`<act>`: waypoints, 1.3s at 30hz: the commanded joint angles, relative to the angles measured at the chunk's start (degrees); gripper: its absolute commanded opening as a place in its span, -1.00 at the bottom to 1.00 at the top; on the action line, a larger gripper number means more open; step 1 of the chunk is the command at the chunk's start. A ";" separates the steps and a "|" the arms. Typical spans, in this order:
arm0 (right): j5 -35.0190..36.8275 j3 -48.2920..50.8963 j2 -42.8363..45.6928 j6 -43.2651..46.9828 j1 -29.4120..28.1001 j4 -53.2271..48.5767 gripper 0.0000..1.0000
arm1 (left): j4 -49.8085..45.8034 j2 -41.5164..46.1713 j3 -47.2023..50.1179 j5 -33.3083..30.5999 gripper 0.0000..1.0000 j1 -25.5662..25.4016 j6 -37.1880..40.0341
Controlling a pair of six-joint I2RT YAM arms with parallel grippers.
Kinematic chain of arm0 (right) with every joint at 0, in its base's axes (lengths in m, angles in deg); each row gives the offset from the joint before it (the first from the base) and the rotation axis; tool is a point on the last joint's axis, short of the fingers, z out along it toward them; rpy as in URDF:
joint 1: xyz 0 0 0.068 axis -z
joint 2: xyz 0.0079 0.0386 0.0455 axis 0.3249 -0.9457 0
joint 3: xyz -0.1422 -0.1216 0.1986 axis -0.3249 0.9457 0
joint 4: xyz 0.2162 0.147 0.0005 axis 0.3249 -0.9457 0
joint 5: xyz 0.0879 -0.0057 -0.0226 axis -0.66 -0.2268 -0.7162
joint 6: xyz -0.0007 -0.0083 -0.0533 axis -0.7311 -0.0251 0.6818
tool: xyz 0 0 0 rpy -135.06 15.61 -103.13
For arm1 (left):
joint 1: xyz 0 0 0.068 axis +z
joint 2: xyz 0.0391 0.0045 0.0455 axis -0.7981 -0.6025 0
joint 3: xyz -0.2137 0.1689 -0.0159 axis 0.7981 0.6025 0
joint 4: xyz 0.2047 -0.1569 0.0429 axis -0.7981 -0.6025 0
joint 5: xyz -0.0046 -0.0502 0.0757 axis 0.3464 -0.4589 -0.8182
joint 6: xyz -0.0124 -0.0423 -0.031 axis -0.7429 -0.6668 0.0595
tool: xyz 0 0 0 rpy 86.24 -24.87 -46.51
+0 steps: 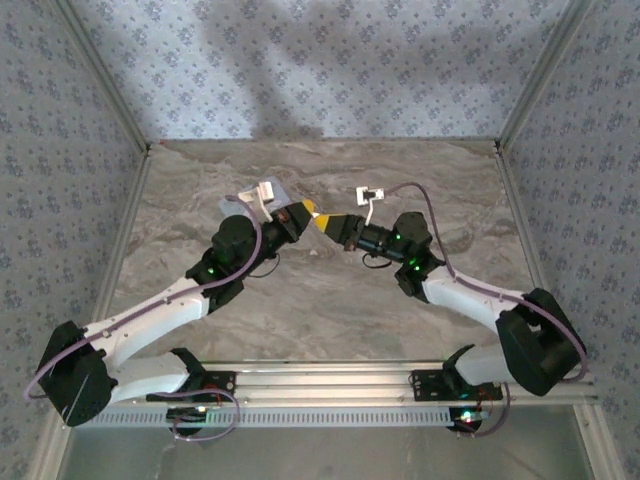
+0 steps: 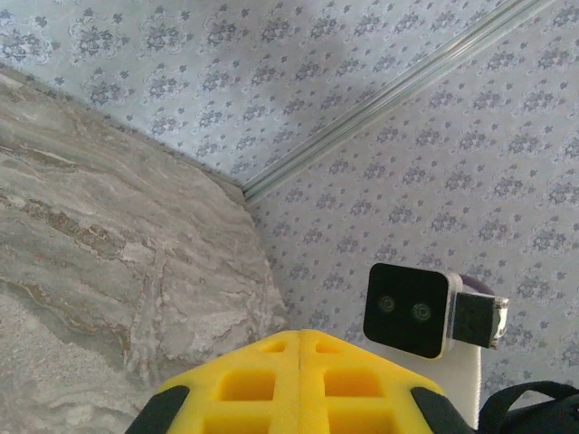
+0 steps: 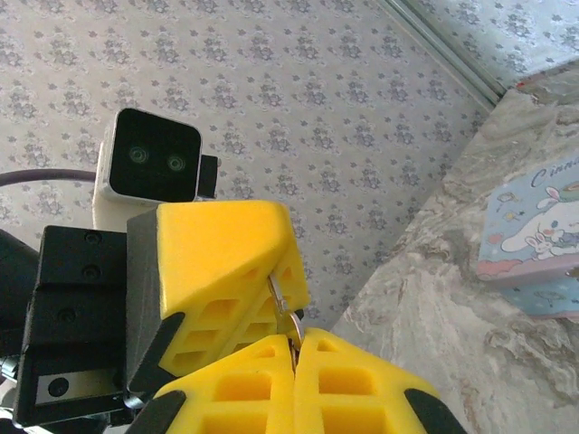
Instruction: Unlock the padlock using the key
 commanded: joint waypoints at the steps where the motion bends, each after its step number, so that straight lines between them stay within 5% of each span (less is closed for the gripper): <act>1: 3.54 0.59 3.48 5.98 1.47 -8.68 -1.00 | -2.35 3.06 -0.44 -1.84 -0.66 0.18 2.62; 8: 10.78 -1.04 12.51 22.51 1.95 -34.46 -1.00 | -26.05 4.63 -8.50 -4.63 0.13 3.20 14.21; 15: 22.74 -3.83 18.87 33.86 2.01 -55.55 -1.00 | -48.35 -6.03 -17.31 -1.69 0.87 13.01 22.57; 23: 29.98 -3.84 20.79 36.57 2.23 -64.03 -1.00 | -58.52 -24.54 -30.95 -7.96 0.96 16.72 33.57; 39: 30.58 -1.96 21.18 35.64 3.46 -66.73 -1.00 | -58.39 -47.39 -49.13 -3.88 0.96 17.56 41.44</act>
